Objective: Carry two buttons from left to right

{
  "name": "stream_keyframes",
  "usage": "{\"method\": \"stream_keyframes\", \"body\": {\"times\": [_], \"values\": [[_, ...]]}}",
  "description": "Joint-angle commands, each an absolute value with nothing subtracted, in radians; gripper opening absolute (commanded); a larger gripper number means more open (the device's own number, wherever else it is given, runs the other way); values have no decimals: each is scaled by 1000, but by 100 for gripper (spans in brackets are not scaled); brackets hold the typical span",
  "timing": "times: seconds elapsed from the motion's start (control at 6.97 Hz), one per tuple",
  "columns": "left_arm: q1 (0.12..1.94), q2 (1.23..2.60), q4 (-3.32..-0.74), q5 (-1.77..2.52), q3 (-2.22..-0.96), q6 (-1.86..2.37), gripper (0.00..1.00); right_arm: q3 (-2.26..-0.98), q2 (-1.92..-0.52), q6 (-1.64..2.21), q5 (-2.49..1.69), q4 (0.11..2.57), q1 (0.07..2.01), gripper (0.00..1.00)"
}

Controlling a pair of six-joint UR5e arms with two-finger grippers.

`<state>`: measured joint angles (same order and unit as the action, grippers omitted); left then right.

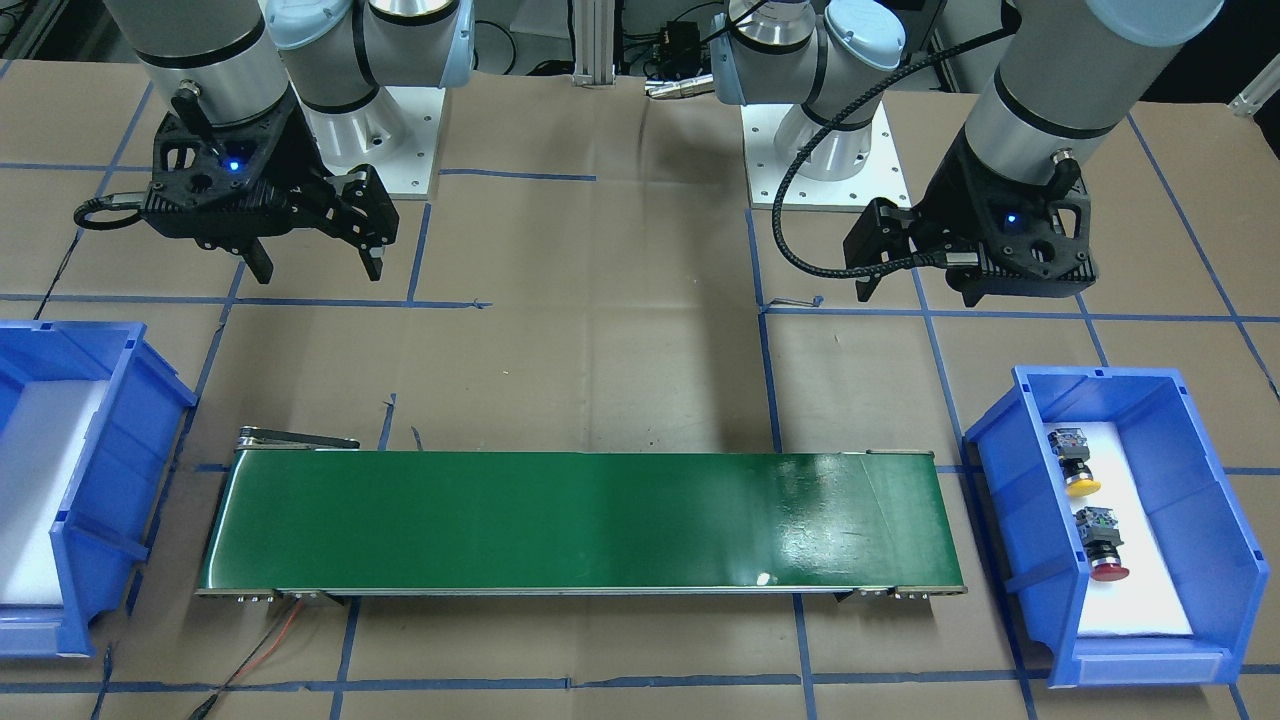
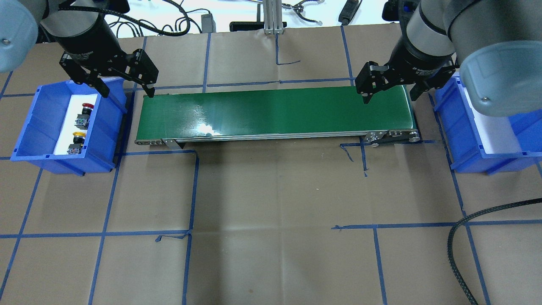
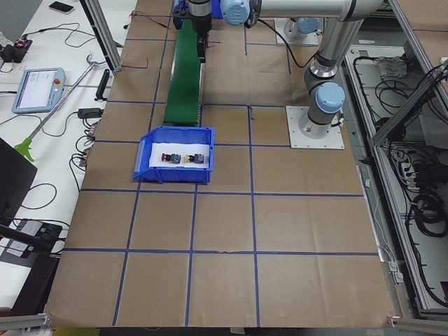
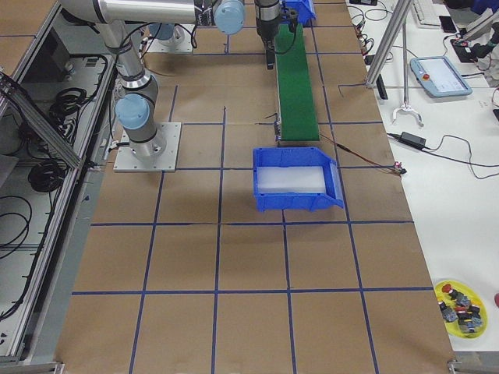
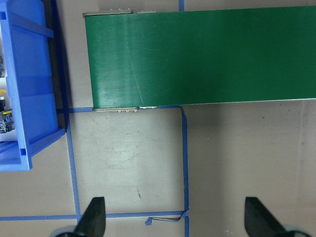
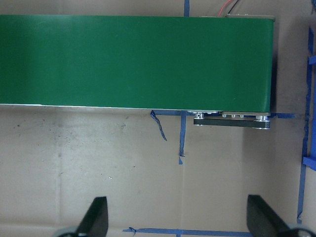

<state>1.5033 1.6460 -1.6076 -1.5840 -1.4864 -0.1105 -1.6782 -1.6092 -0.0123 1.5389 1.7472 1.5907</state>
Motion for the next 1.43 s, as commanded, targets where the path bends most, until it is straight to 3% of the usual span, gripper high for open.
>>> {"method": "stream_keyframes", "body": {"times": [0.0, 1.29], "values": [[1503, 1646, -1608, -1583, -1486, -112, 100, -1678, -1609, -12, 1539, 1747, 1591, 100], [1458, 1628, -1600, -1591, -1483, -176, 100, -1677, -1609, -14, 1546, 1747, 1591, 100]]}}
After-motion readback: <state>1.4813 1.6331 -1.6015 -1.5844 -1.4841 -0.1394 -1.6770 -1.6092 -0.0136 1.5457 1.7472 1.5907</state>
